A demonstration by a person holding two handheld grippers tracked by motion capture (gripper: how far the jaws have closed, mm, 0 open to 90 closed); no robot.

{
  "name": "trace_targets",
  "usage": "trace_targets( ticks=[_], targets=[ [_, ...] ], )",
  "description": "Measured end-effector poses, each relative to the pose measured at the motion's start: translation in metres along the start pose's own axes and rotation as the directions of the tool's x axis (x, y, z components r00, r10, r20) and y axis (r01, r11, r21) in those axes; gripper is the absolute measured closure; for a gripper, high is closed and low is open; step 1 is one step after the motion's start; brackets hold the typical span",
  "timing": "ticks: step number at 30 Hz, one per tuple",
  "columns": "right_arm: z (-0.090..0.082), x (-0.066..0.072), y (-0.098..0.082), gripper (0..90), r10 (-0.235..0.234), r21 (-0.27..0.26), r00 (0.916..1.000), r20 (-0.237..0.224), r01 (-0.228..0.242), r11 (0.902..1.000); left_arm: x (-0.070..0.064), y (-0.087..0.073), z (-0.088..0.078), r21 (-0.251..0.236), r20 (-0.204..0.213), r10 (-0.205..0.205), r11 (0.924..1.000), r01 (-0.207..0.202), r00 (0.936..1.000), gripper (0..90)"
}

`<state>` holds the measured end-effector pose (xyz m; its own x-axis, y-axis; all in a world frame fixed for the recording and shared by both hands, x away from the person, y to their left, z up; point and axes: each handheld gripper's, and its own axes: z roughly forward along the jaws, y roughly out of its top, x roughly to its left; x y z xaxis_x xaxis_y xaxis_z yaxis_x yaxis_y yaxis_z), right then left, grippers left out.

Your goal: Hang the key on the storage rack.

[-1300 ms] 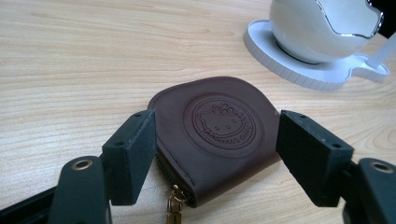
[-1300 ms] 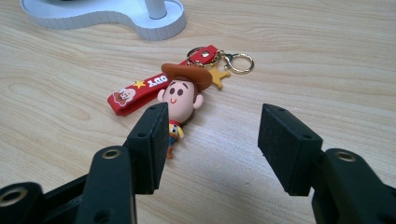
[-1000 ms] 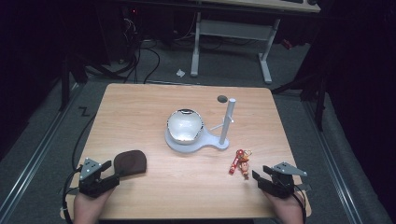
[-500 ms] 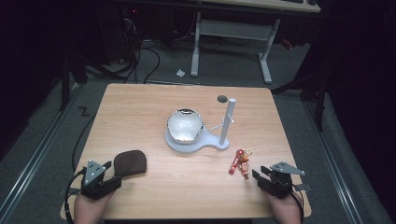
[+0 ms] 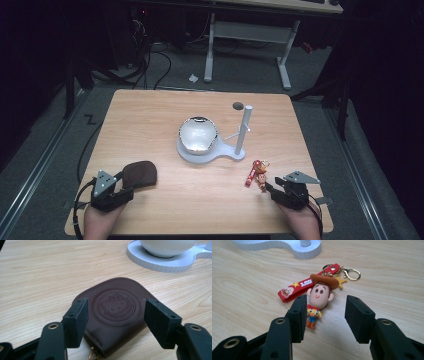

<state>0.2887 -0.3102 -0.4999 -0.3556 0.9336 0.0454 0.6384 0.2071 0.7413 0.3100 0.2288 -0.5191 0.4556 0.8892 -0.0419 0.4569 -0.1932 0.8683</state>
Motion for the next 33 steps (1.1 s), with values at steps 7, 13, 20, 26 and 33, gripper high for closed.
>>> trace_targets(
  ticks=[7,13,20,26,33],
  targets=[
    [-0.002,0.012,0.005,49.8,-0.003,0.040,1.0000,0.010,0.002,0.9992,0.002,0.000,-0.004,-0.019,0.029,0.004,0.9998,-0.004,0.9996,35.8],
    [-0.003,0.020,0.015,49.9,-0.004,0.088,1.0000,0.008,0.004,0.9961,0.007,-0.001,-0.015,-0.042,0.024,-0.040,0.9983,0.041,0.9989,35.8],
    [-0.004,0.023,0.026,50.4,-0.053,0.146,0.9984,-0.017,0.055,0.9878,0.005,0.001,-0.010,-0.036,0.022,-0.043,0.9984,0.044,0.9988,35.7],
    [0.002,0.028,0.026,50.8,-0.113,0.201,0.9929,-0.036,0.118,0.9724,0.003,0.002,-0.011,-0.036,0.023,-0.031,0.9989,0.032,0.9993,35.6],
    [0.013,0.031,0.033,50.9,-0.136,0.276,0.9891,-0.057,0.146,0.9501,0.005,0.000,-0.010,-0.025,0.038,-0.045,0.9986,0.046,0.9982,35.2]
  ],
)
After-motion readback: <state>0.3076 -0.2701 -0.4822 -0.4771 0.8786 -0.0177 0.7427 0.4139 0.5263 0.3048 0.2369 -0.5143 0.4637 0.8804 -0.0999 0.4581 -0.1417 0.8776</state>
